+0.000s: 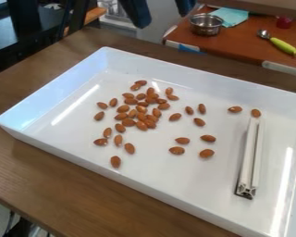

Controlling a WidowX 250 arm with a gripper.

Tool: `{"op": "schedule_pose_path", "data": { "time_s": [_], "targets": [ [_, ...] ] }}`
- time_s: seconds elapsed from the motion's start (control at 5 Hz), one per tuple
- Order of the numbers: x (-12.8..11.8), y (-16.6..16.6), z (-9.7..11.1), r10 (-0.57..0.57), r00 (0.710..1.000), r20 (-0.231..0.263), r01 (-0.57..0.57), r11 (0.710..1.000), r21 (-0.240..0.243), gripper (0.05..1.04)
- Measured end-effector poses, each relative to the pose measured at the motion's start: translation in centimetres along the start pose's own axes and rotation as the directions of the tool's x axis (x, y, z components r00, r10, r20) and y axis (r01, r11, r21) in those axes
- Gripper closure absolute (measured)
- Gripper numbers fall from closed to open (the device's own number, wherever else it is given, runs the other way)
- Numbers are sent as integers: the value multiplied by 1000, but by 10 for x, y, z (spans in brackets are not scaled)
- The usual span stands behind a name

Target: Sweep into pile

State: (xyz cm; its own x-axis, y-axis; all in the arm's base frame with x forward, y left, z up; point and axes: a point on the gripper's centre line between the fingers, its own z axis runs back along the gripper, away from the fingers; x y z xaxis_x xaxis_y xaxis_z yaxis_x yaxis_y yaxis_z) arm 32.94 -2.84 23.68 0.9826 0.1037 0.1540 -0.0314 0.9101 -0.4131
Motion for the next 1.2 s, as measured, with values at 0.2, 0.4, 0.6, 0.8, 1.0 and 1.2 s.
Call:
{"op": "schedule_pose_path", "data": {
  "time_s": [0.2,0.4,0.6,0.8,1.0,1.2],
  "targets": [
    [-3,6,-15,26,998,-49,-26,1000,2,83],
    [3,-9,-36,58,997,-48,-57,998,20,83],
    [9,-22,-59,93,994,-64,-90,995,49,83],
    [16,-30,-69,107,994,-2,-107,990,97,83],
    [21,-42,-77,85,994,64,-93,985,146,83],
    [20,-43,-90,67,991,117,-92,968,233,83]
  ]
}}
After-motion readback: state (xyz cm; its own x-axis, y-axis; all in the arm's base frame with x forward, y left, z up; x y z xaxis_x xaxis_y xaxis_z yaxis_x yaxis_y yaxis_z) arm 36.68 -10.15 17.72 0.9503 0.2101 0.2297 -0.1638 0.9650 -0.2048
